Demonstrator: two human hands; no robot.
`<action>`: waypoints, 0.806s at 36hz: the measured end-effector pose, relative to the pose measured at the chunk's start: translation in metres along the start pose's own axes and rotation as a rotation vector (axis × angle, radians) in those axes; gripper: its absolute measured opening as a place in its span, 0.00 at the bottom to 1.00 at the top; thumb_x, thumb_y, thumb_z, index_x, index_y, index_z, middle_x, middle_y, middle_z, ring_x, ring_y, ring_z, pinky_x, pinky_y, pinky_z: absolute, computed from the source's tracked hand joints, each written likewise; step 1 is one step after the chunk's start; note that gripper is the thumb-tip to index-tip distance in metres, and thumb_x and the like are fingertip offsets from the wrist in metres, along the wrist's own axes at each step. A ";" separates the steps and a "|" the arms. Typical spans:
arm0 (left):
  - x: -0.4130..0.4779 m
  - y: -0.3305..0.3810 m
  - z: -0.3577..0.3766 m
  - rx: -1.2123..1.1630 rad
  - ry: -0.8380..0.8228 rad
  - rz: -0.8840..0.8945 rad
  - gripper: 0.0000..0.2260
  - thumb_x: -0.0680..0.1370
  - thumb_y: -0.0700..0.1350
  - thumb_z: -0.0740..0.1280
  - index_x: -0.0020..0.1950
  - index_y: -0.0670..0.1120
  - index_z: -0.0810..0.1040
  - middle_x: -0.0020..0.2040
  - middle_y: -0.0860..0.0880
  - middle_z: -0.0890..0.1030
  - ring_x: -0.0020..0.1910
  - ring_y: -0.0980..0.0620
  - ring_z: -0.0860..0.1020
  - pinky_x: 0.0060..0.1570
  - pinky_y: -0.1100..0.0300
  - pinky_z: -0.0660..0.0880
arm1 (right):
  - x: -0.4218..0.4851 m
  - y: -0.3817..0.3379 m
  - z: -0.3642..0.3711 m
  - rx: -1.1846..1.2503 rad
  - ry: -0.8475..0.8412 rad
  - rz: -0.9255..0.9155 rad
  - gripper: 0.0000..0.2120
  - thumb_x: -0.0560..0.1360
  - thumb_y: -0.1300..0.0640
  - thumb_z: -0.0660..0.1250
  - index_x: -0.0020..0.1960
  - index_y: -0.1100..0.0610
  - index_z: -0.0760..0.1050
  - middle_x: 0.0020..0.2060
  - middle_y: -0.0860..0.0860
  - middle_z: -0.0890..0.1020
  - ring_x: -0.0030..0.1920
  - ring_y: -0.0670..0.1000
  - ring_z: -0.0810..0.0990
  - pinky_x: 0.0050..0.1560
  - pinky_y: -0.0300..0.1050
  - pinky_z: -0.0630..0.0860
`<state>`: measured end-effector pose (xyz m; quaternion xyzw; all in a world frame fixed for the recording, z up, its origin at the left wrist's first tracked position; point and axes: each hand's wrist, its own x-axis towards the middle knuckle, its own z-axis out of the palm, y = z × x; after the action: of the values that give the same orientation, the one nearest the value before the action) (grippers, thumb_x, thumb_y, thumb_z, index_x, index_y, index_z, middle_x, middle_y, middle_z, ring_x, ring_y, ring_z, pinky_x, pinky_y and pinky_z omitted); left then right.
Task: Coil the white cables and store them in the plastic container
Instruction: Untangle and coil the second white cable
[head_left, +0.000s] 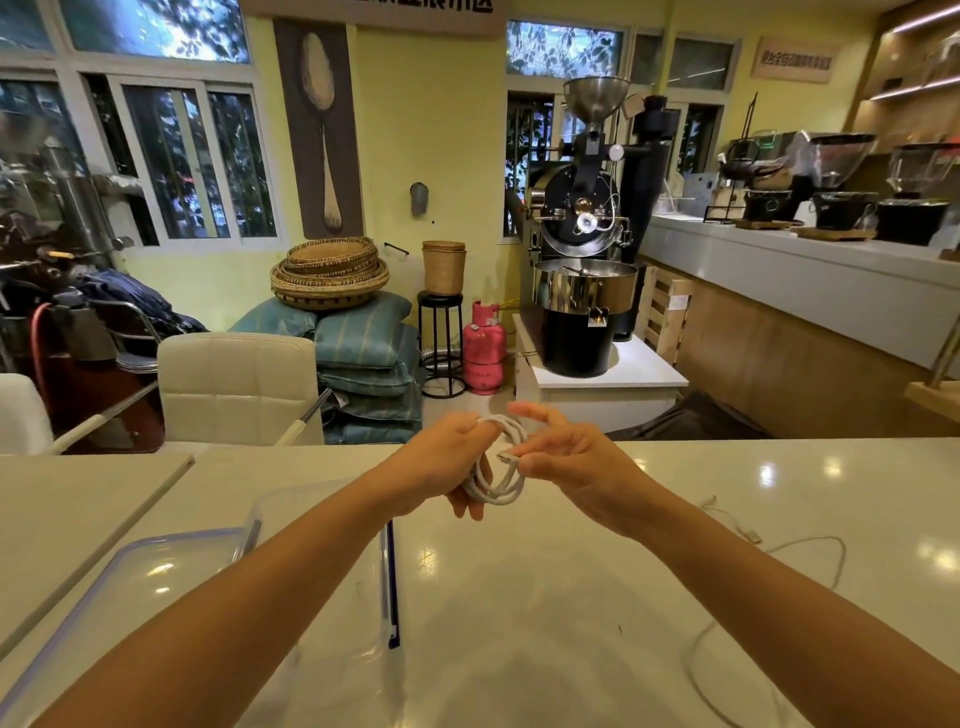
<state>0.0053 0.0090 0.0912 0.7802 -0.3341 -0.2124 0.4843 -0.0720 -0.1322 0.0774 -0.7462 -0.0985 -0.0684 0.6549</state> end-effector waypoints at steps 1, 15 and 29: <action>0.000 0.001 -0.001 0.000 0.002 0.016 0.12 0.79 0.46 0.52 0.39 0.46 0.70 0.29 0.46 0.76 0.20 0.54 0.76 0.18 0.66 0.69 | 0.000 0.000 0.001 0.045 -0.009 0.005 0.04 0.62 0.55 0.70 0.34 0.49 0.83 0.52 0.40 0.78 0.57 0.46 0.76 0.49 0.37 0.75; -0.004 0.009 -0.015 -0.052 -0.129 0.044 0.09 0.80 0.44 0.52 0.45 0.51 0.70 0.29 0.49 0.81 0.28 0.53 0.80 0.26 0.64 0.76 | 0.004 0.003 0.008 0.168 0.203 0.080 0.06 0.68 0.69 0.69 0.36 0.59 0.78 0.30 0.49 0.84 0.34 0.49 0.84 0.35 0.36 0.79; -0.003 0.001 -0.011 -0.032 -0.073 0.030 0.09 0.80 0.43 0.55 0.45 0.54 0.70 0.40 0.47 0.80 0.32 0.57 0.81 0.33 0.65 0.80 | 0.017 0.011 0.022 -0.500 0.440 -0.158 0.01 0.67 0.64 0.72 0.38 0.62 0.80 0.38 0.59 0.83 0.35 0.49 0.79 0.37 0.35 0.76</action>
<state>0.0106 0.0174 0.0973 0.7591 -0.3596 -0.2389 0.4873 -0.0531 -0.1110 0.0678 -0.8411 0.0074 -0.3002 0.4499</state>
